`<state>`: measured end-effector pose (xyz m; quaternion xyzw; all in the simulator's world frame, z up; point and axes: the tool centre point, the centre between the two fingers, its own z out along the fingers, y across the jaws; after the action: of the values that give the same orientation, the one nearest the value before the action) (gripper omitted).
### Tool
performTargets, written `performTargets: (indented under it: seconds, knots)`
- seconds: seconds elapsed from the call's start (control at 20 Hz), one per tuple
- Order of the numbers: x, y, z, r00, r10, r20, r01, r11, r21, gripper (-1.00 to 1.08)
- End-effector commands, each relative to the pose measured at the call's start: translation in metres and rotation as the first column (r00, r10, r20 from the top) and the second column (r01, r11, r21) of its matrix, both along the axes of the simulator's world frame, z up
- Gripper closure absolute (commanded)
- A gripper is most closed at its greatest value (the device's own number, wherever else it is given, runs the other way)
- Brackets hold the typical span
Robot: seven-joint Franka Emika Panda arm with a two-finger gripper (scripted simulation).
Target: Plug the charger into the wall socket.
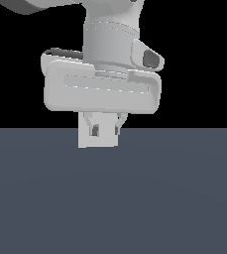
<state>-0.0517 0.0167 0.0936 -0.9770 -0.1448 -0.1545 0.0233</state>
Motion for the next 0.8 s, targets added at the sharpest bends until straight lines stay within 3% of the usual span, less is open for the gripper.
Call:
performTargets:
  seconds: [0.0, 0.75]
  knots:
    - [0.0011, 0.0008, 0.0028, 1.0, -0.027, -0.001, 0.027, 1.0, 0.0, 1.08]
    - [0.003, 0.0021, 0.0065, 0.998, -0.066, -0.003, 0.066, 0.998, -0.002, 1.08]
